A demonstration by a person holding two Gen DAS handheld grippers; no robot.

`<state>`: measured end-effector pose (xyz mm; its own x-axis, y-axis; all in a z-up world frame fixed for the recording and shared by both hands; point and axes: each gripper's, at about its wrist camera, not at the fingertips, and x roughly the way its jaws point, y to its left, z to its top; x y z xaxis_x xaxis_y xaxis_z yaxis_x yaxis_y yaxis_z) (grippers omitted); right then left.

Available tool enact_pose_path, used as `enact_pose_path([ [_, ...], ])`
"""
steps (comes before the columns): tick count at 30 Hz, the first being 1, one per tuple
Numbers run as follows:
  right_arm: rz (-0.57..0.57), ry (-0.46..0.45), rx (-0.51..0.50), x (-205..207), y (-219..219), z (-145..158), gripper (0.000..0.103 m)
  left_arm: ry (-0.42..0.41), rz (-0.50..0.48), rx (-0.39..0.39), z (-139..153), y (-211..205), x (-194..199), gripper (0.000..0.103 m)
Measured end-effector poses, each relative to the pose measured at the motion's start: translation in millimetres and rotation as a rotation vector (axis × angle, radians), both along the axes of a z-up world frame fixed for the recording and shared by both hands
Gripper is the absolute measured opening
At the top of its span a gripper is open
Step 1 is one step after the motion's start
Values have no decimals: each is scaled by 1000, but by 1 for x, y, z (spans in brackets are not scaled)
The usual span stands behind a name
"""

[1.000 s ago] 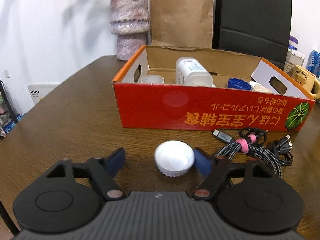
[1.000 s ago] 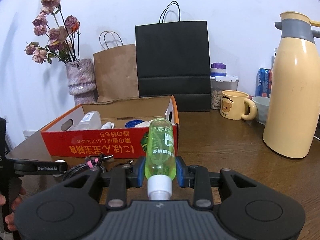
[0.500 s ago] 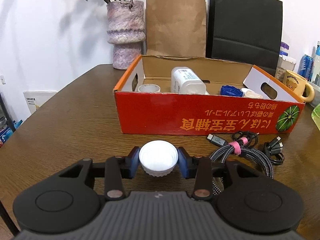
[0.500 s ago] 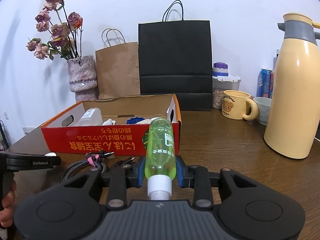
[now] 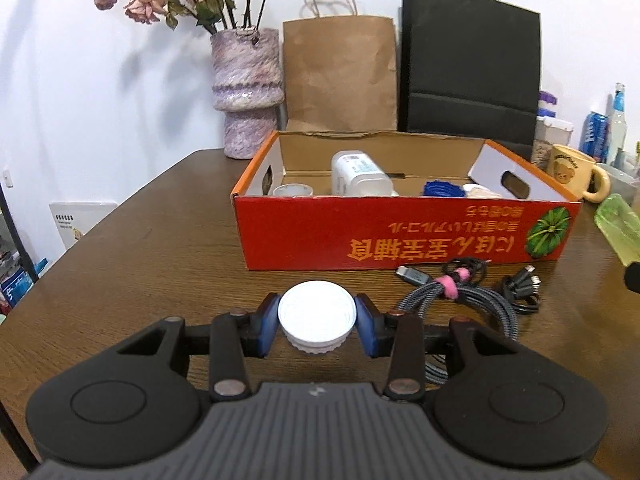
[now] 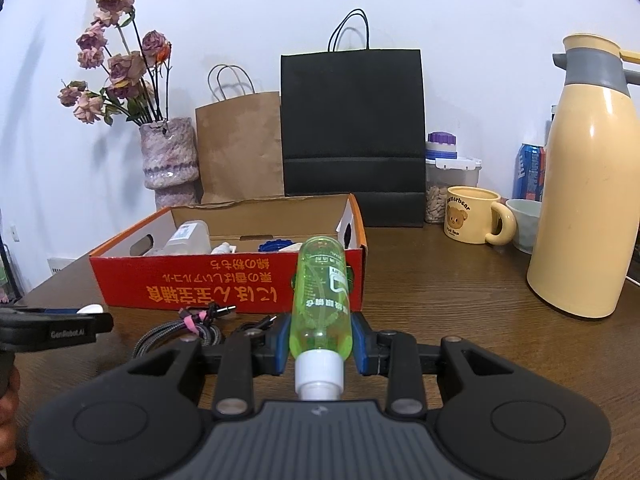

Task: Organize rigid objects
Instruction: 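Carry the green bottle and white lid over the cardboard box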

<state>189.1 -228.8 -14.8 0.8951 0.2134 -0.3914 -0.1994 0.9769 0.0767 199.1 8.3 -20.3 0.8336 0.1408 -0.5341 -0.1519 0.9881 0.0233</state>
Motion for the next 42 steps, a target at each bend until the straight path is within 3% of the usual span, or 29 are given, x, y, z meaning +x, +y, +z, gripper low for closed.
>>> enact_pose_path([
  [14,22,-23,32,-7,11,16,30,-48,-78,-24,31,-15,-20,41],
  [25,50,-54,57,7,30,43,30,-117,-111,-41,66,-20,-6,41],
  [42,57,-79,87,51,48,66,30,-168,-31,-101,83,-8,42,41],
])
